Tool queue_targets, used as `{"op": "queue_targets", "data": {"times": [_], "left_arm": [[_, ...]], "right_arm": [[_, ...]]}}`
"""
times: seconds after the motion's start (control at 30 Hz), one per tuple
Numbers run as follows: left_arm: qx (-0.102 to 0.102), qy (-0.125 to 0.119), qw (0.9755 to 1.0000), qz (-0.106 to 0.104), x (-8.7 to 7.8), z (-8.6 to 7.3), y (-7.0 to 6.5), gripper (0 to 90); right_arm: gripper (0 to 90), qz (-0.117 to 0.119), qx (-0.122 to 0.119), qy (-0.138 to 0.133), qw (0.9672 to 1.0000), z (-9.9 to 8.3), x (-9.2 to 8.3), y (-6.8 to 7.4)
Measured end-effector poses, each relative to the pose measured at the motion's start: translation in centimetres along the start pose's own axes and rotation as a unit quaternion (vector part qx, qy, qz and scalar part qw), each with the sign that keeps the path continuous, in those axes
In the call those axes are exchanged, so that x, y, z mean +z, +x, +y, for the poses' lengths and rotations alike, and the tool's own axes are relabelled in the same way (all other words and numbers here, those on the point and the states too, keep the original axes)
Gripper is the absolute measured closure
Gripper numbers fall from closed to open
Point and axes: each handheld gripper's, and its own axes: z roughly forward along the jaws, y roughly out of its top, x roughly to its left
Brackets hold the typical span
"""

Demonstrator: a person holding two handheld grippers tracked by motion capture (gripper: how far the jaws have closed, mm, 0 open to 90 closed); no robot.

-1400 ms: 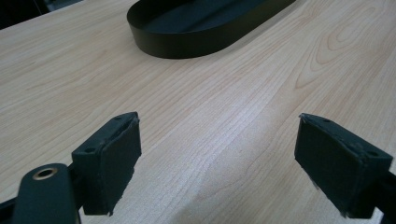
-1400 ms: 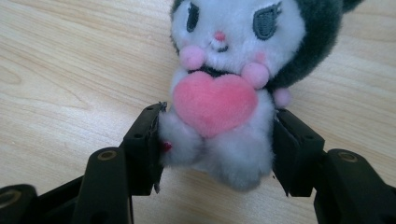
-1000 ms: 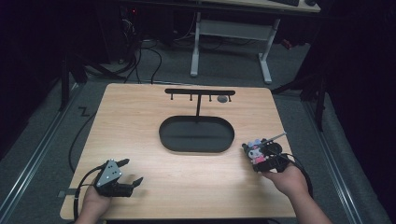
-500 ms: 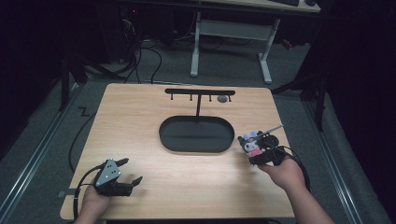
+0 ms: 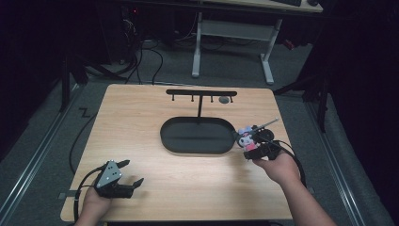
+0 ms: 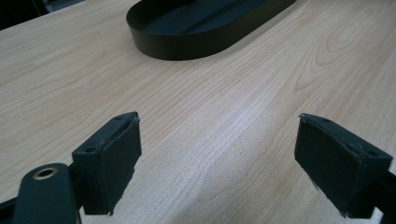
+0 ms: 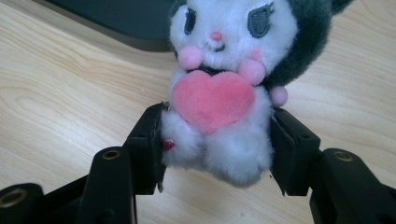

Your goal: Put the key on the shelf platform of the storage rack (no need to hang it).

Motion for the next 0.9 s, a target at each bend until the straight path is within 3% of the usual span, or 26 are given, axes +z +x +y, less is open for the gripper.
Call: {"op": "queue_targets", "data": {"times": [0.5, 0.9], "left_arm": [[-0.007, -0.002, 1.0, -0.002, -0.1, -0.2, 0.2, 15.4], [-0.008, -0.003, 0.9999, -0.009, -0.1, -0.2, 0.2, 15.5]], "right_arm": [[45.0, 0.021, -0.019, -0.02, 0.9994, 4.0, 1.2, 2.3], [45.2, 0.035, -0.029, -0.015, 0.9989, 6.3, 3.7, 4.3]]}}
